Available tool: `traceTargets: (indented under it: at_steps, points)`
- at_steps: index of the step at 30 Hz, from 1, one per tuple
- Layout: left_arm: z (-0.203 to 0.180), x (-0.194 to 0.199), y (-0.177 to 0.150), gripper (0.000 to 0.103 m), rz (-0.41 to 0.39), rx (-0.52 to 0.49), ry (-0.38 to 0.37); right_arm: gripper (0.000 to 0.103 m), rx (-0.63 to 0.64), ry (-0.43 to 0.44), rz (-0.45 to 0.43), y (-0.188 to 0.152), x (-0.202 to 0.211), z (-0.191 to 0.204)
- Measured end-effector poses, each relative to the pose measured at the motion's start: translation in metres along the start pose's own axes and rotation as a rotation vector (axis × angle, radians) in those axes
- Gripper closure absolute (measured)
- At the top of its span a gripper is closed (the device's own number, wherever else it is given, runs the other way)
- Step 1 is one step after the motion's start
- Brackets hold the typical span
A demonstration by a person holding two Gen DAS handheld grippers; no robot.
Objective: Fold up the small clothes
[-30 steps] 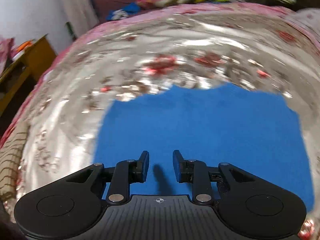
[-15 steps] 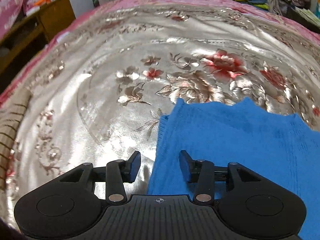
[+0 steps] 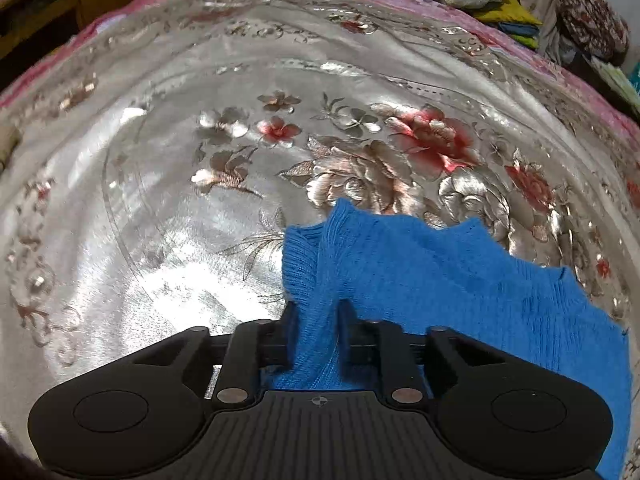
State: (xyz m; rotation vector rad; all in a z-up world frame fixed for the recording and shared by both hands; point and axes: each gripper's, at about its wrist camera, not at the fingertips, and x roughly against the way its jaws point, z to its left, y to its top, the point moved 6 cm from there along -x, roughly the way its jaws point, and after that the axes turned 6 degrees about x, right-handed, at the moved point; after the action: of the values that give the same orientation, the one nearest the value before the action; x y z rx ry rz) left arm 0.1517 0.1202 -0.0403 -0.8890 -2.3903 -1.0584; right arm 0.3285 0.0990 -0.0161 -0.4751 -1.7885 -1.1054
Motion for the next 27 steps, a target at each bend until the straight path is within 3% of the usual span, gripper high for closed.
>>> traceTargets:
  at_steps: [4, 10, 15, 17, 22, 24, 27]
  points:
    - [-0.003, 0.002, -0.004, 0.03, -0.044, -0.024, 0.019, 0.091, -0.049, 0.045, -0.023, -0.003, 0.011, -0.011]
    - [-0.005, -0.003, -0.007, 0.018, -0.079, -0.034, 0.038, 0.092, -0.091, 0.109, -0.075, -0.005, 0.033, -0.025]
    - [-0.019, -0.015, -0.005, 0.019, -0.131, -0.092, 0.102, 0.092, -0.144, 0.168, -0.098, -0.01, 0.042, -0.041]
    - [-0.021, -0.015, -0.005, 0.026, -0.138, -0.082, 0.114, 0.092, -0.159, 0.193, -0.109, -0.013, 0.048, -0.046]
    - [-0.032, -0.024, 0.002, 0.073, -0.126, -0.05, 0.12, 0.092, -0.204, 0.248, -0.139, -0.019, 0.064, -0.068]
    - [-0.044, -0.024, 0.005, 0.08, -0.13, -0.057, 0.102, 0.092, -0.229, 0.267, -0.154, -0.023, 0.071, -0.08]
    - [-0.075, -0.019, 0.006, 0.081, -0.144, -0.104, 0.063, 0.092, -0.264, 0.282, -0.18, -0.029, 0.084, -0.102]
